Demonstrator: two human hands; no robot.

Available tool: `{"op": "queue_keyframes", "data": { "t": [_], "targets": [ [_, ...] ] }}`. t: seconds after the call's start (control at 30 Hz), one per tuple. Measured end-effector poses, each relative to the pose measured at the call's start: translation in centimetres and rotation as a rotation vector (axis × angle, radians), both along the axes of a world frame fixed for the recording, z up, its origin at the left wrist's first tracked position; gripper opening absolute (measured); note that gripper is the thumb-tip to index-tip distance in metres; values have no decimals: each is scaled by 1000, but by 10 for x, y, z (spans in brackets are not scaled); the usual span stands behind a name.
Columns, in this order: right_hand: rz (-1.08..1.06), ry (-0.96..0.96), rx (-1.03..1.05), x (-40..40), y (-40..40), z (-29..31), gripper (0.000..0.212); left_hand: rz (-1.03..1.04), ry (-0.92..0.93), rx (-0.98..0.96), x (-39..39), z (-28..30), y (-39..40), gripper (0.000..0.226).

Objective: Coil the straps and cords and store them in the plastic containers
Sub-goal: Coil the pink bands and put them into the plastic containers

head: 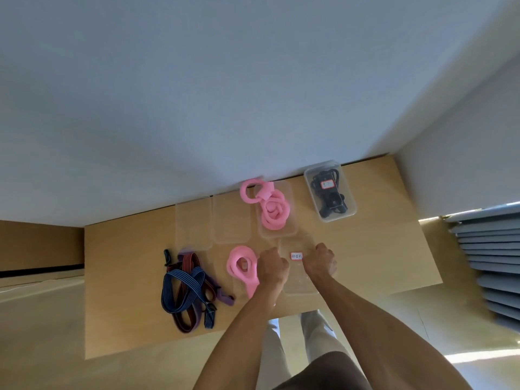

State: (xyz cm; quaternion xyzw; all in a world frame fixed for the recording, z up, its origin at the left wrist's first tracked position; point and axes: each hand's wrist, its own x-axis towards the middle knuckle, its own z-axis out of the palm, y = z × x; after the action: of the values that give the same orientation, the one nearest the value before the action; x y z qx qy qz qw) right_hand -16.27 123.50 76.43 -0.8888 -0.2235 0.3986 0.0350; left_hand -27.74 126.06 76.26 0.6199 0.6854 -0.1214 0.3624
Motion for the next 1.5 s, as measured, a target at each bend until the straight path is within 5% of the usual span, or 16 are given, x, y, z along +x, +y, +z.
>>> {"op": "queue_keyframes", "data": {
  "t": [0.2,0.27,0.43,0.7,0.87,0.93,1.0,1.27,1.5],
  "targets": [
    [16,-72,241,3,7,-8,34,199,-249,602,10,14,37,10],
    [35,-63,340,1,19,-7,37,173,-241,673,10,15,74,11],
    [-20,-19,460,-11,62,-3,36,81,-109,591,16,10,130,53],
    [-83,3,496,-14,98,-1,35,78,-269,689,13,15,133,34],
    [-138,46,529,-15,95,6,32,-210,-274,786,4,27,106,30],
    [-140,56,520,-15,91,7,33,-317,-202,723,1,19,99,19],
    [-142,44,536,-15,88,7,36,-379,-136,582,3,9,98,37],
    [171,-109,803,-20,93,10,28,-445,-105,487,8,-5,111,58],
    [421,-311,902,-14,82,4,16,-358,-257,646,-12,8,105,30]
  ]
}}
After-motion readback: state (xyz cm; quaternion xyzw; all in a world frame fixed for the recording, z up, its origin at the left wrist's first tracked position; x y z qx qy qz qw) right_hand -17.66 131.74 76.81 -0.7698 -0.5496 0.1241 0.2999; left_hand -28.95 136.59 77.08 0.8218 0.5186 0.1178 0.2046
